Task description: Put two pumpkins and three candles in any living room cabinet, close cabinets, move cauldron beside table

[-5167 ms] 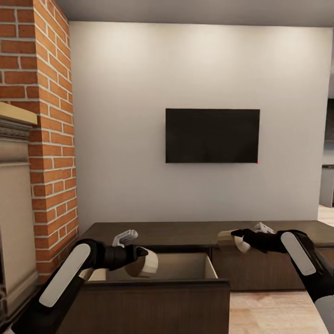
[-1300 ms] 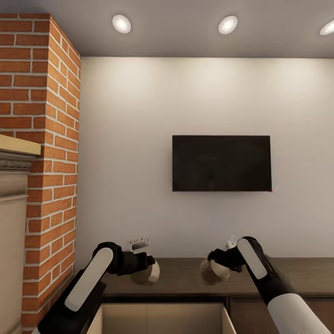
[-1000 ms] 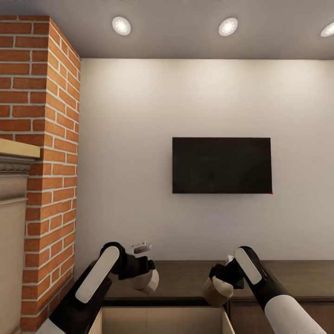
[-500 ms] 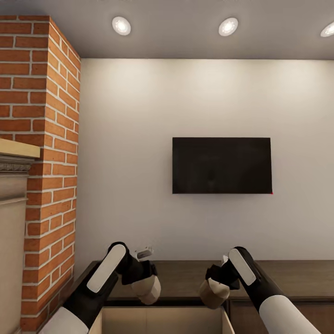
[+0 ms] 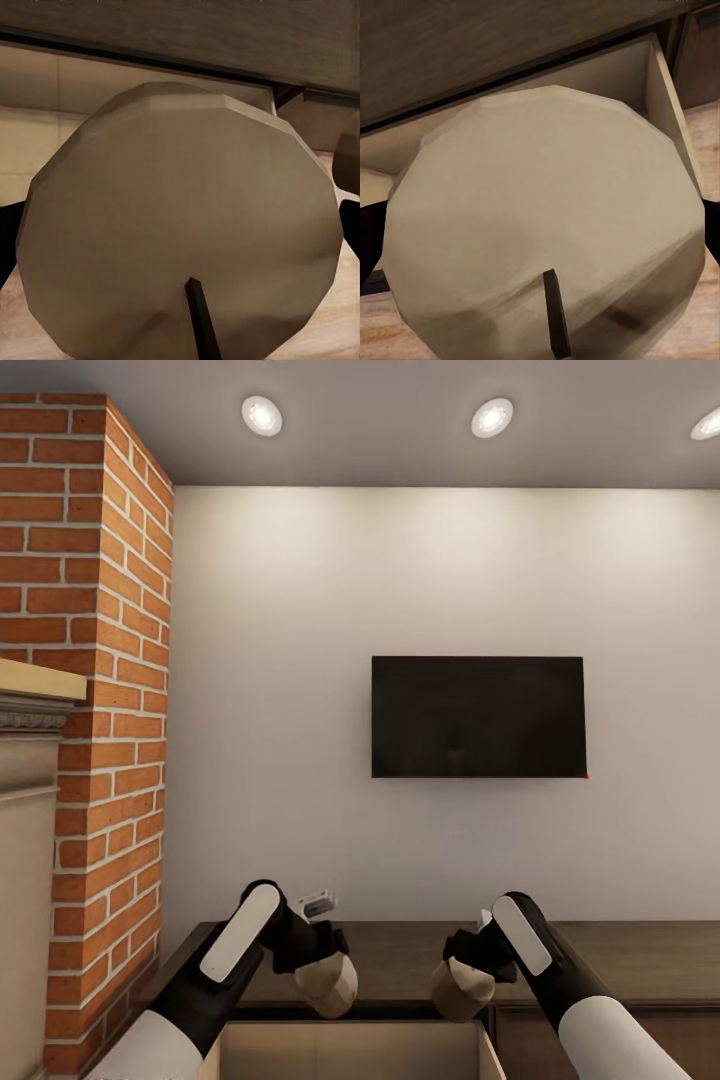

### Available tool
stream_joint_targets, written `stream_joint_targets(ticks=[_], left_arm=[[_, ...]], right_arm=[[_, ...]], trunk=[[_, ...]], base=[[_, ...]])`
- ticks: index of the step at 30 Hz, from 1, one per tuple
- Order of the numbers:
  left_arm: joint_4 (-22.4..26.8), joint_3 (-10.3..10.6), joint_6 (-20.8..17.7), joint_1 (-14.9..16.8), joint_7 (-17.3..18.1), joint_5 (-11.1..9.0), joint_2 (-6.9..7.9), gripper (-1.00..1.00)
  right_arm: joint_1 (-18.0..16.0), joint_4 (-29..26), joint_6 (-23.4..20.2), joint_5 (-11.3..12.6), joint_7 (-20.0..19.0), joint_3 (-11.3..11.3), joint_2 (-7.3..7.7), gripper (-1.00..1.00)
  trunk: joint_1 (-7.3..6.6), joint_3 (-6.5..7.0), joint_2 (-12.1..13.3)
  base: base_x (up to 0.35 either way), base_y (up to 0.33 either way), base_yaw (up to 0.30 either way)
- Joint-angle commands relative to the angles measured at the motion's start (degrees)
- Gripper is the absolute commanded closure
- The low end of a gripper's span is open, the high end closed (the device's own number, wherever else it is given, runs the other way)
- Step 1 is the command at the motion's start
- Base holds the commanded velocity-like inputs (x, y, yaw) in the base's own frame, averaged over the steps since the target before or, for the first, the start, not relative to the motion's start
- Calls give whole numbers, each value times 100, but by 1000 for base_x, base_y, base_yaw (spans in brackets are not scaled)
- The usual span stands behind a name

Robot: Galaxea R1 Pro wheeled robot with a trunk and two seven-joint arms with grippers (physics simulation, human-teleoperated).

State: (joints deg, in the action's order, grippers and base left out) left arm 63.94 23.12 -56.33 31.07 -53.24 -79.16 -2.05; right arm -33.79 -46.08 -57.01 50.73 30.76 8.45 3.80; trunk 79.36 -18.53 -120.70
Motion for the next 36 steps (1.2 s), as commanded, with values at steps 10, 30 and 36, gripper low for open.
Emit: stream_joint_targets(ticks=[10,30,36], left_arm=[[0,25,-1,13,-55,-56,2,100],[1,26,-1,13,-46,-64,-3,100],[3,26,-1,13,-46,-59,-4,100]], right_arm=[[-5,-22,48,68,9,25,9,100],[-5,-32,91,75,-31,26,13,100],[-5,-33,114,69,-34,34,7,100]], trunk=[[131,-116,-245],[571,-475,-1047],[702,-583,-1288]], base=[[0,0,0],[0,0,0],[0,0,0]])
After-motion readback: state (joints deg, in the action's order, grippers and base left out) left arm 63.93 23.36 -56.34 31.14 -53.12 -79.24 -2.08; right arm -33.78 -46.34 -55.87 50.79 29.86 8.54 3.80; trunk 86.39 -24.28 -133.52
